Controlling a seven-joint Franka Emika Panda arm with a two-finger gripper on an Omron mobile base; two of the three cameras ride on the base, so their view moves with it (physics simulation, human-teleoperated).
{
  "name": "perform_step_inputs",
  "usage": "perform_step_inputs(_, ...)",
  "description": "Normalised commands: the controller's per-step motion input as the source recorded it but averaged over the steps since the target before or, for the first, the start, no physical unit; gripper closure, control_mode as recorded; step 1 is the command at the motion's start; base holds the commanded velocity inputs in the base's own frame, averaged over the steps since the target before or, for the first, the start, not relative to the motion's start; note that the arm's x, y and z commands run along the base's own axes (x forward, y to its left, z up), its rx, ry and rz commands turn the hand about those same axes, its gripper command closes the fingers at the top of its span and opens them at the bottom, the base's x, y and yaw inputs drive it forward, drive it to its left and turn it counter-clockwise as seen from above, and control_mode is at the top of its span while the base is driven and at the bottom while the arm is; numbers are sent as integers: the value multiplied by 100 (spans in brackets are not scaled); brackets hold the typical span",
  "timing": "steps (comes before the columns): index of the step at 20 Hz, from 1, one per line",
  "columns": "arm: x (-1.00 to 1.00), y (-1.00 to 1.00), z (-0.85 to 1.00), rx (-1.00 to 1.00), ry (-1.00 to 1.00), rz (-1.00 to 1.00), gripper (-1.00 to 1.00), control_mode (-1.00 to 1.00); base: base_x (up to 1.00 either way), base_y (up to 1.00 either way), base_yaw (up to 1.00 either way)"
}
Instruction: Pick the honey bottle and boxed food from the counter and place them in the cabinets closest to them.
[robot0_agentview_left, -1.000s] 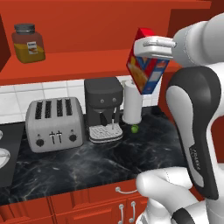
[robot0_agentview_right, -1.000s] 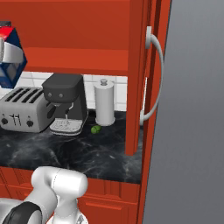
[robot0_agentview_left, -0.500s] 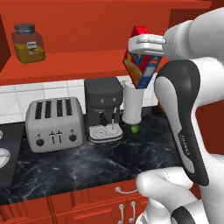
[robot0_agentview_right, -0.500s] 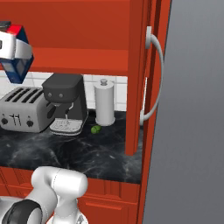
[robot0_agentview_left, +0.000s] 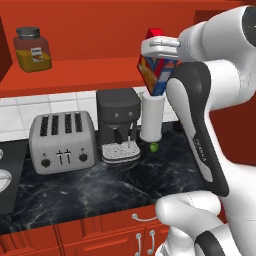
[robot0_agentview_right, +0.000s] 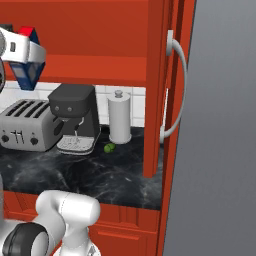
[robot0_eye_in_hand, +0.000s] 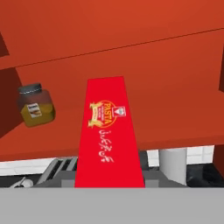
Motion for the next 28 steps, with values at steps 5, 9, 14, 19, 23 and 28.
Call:
perform_step_inputs(5,32,0,0,-2,-1,0,100,-100,0,0,0)
perform_step_inputs(9,33,1,0,-3,-3,0,100,-100,0,0,0)
perform_step_inputs(14,30,1,-4,-4,-3,0,100,-100,0,0,0)
perform_step_inputs(19,29,0,-7,-5,-2,0,100,-100,0,0,0)
perform_step_inputs(23,31,0,0,-2,-3,0,100,-100,0,0,0)
perform_step_inputs(28,35,0,0,-1,-3,0,100,-100,0,0,0)
